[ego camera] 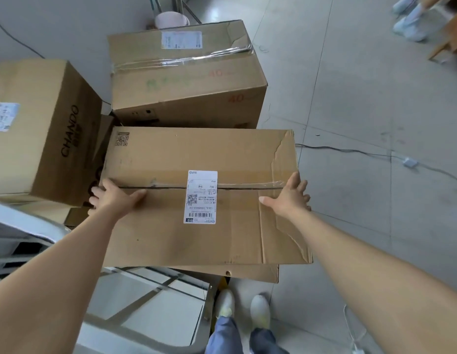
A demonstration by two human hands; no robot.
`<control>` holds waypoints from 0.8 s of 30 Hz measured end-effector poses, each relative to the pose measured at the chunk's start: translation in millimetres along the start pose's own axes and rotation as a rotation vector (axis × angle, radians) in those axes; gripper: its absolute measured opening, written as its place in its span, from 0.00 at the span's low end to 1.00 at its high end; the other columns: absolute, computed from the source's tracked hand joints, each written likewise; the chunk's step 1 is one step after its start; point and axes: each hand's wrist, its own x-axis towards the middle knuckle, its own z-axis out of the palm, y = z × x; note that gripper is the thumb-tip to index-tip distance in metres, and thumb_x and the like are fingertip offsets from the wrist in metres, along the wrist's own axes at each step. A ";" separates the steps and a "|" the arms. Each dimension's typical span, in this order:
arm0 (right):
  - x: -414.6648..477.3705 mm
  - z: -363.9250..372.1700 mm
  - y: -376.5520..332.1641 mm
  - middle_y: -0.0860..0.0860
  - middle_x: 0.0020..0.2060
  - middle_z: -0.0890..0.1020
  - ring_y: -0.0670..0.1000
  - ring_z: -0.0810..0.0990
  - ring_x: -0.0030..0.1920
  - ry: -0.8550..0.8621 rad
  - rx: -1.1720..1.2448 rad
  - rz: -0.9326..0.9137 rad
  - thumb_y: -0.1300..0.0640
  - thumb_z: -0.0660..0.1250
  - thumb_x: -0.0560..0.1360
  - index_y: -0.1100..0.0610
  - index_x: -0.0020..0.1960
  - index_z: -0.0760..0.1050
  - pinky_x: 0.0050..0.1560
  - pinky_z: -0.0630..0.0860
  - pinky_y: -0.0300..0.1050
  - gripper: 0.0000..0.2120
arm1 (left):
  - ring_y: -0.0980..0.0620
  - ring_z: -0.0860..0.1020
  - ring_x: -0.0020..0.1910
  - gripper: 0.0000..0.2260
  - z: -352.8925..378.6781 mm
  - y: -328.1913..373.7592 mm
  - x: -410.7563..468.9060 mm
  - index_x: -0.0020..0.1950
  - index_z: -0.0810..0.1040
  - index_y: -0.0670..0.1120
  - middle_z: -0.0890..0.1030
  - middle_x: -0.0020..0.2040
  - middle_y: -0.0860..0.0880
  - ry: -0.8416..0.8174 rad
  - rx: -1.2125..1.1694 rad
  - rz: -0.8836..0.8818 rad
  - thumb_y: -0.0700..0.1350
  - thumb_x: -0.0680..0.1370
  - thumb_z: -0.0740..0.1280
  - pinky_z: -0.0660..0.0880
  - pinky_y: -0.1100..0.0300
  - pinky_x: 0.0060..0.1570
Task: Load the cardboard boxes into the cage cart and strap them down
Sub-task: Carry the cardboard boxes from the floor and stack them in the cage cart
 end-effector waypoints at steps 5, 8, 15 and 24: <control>16.9 0.9 -3.5 0.60 0.74 0.56 0.63 0.60 0.71 0.025 0.199 0.134 0.38 0.74 0.66 0.58 0.77 0.36 0.68 0.63 0.59 0.60 | 0.37 0.57 0.73 0.57 -3.0 7.0 14.2 0.77 0.46 0.40 0.56 0.74 0.38 -0.004 -0.073 -0.142 0.64 0.62 0.76 0.55 0.44 0.71; 24.1 -1.2 -7.8 0.59 0.70 0.61 0.62 0.64 0.67 0.041 0.275 0.182 0.38 0.76 0.64 0.58 0.74 0.49 0.67 0.67 0.59 0.53 | 0.38 0.58 0.72 0.58 -4.1 12.0 15.4 0.76 0.51 0.37 0.58 0.73 0.38 0.018 -0.106 -0.192 0.65 0.60 0.76 0.57 0.44 0.71; 19.9 -22.0 14.3 0.59 0.69 0.63 0.62 0.65 0.67 0.076 0.301 0.241 0.38 0.75 0.64 0.59 0.72 0.53 0.66 0.67 0.58 0.50 | 0.38 0.59 0.71 0.57 -7.8 30.1 -10.5 0.75 0.54 0.37 0.58 0.73 0.39 0.025 -0.149 -0.169 0.64 0.59 0.77 0.59 0.44 0.70; -17.4 -85.6 54.7 0.60 0.70 0.62 0.63 0.64 0.68 0.163 0.371 0.226 0.38 0.76 0.63 0.58 0.74 0.51 0.67 0.66 0.61 0.52 | 0.41 0.64 0.69 0.57 -32.1 68.2 -70.9 0.72 0.57 0.37 0.64 0.70 0.39 0.026 -0.313 -0.171 0.63 0.55 0.80 0.65 0.46 0.68</control>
